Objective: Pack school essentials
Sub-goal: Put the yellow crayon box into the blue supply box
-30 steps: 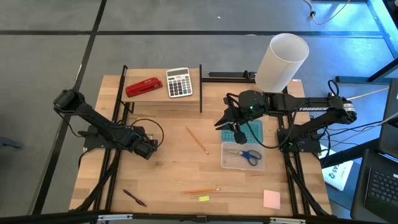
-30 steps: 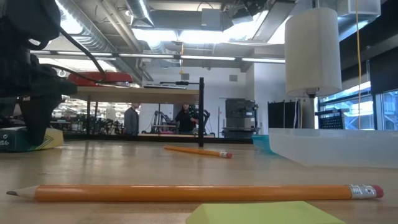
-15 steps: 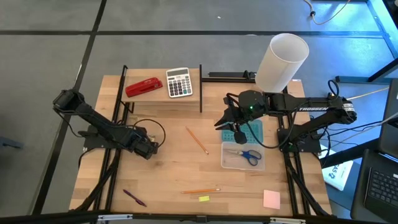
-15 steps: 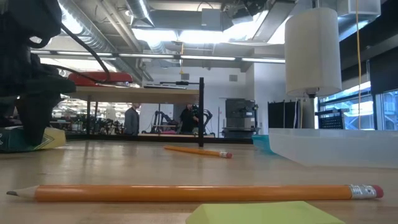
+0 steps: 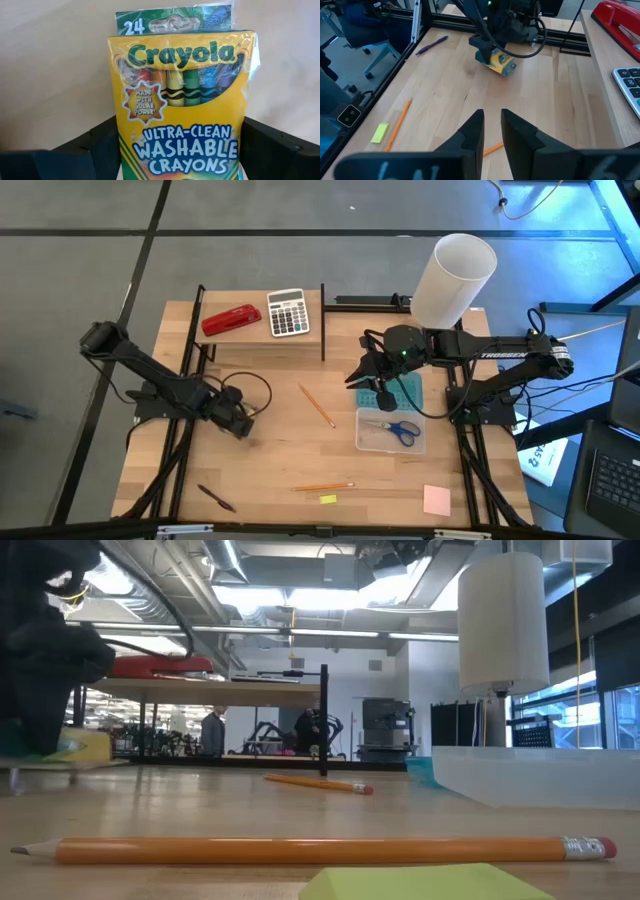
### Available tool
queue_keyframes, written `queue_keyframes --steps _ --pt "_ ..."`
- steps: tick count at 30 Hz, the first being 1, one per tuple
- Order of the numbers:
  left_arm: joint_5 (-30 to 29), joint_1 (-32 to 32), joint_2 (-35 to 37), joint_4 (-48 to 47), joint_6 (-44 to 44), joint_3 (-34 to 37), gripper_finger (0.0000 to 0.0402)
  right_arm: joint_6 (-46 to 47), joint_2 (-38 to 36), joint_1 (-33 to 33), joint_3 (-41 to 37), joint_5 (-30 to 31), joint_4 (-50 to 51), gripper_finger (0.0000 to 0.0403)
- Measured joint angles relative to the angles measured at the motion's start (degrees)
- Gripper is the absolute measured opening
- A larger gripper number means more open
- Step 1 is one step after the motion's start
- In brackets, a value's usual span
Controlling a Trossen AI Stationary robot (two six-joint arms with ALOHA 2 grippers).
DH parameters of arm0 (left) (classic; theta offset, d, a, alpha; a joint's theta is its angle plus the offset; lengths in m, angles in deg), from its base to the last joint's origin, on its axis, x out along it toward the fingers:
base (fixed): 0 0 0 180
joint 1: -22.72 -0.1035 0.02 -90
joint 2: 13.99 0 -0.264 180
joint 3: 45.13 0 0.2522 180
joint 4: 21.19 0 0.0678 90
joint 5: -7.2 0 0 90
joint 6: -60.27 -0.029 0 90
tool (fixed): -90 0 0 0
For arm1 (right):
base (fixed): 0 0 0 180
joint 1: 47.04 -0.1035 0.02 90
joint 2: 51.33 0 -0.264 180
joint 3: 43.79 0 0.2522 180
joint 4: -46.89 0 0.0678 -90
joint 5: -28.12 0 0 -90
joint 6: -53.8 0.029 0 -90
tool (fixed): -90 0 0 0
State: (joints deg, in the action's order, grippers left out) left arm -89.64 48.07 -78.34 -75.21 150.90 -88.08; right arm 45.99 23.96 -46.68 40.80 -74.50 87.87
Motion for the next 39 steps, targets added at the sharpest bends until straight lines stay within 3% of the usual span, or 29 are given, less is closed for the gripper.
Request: queue_keyframes --steps 6,18,28,39 --pt "1.25 -2.07 1.03 3.66 -11.20 -0.98 0.0311 -0.02 0.00 0.00 0.00 0.01 -0.02 0.0068" --pt "0.09 -8.84 -0.37 3.51 -37.96 -10.79 0.0311 0.00 0.00 0.00 0.00 0.00 0.00 0.0068" --pt "-0.45 -13.50 -8.53 3.80 -59.30 -18.19 0.0311 0.00 0.00 0.00 0.00 -0.02 0.02 0.0068" --pt "2.05 -14.95 -19.24 12.05 -68.55 -20.59 0.0311 0.04 0.00 0.00 0.00 -0.11 3.12 0.0068"
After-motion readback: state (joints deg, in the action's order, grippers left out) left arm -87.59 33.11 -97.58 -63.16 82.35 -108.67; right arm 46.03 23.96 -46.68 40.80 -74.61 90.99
